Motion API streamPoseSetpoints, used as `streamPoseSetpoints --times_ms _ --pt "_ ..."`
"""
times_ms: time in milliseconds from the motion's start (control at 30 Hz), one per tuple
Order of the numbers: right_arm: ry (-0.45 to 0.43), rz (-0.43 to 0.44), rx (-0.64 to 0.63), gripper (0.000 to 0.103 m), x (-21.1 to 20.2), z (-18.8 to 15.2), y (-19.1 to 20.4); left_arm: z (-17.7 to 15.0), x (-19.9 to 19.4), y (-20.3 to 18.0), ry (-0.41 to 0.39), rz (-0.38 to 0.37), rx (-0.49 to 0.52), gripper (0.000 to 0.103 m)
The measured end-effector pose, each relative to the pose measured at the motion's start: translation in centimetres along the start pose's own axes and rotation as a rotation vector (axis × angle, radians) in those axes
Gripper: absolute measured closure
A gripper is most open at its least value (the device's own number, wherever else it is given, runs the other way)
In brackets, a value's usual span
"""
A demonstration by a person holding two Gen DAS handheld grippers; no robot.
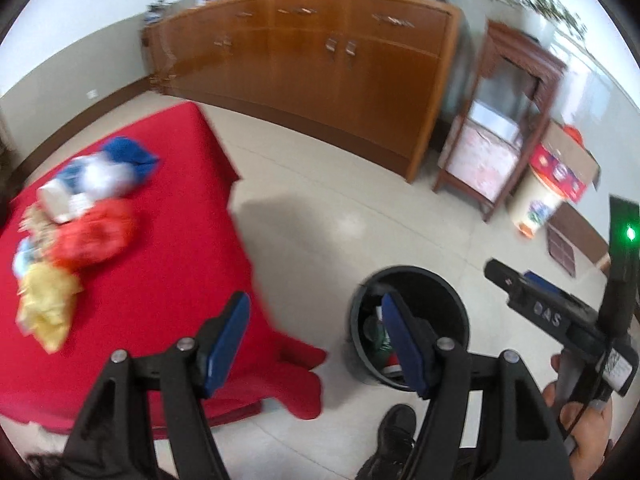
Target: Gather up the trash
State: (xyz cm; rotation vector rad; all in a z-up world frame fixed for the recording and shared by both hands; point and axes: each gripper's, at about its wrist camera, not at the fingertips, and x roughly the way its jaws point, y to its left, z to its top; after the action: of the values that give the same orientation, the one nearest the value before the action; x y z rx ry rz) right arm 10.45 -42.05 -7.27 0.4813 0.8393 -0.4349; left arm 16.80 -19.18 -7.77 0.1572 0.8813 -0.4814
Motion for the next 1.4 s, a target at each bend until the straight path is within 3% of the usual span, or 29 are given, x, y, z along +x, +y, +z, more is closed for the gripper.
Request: streamPoseSetpoints --times_ms 367,733,967,1400 --pt "-0.035 0.156 -0.179 0.024 -5.2 -2.4 11.4 -2.9 -7.1 11.4 -0.103 0.216 -0.197 0.029" --pt "-0.025 0.294 -0.341 0.024 -7.2 -5.8 22.0 -7.1 -11.5 20.8 -0.144 0.339 -0.360 0.029" --pt "-0.012 0.333 -0.399 0.024 -7.4 -7.1 25.7 -7.7 -11.0 22.7 -0.136 0.329 -0.381 0.029" --pt "0.016 0.338 -0.423 0.023 -4.9 -6.7 28.3 -6.3 -8.0 22.1 -0.090 0.282 -0.352 0.025"
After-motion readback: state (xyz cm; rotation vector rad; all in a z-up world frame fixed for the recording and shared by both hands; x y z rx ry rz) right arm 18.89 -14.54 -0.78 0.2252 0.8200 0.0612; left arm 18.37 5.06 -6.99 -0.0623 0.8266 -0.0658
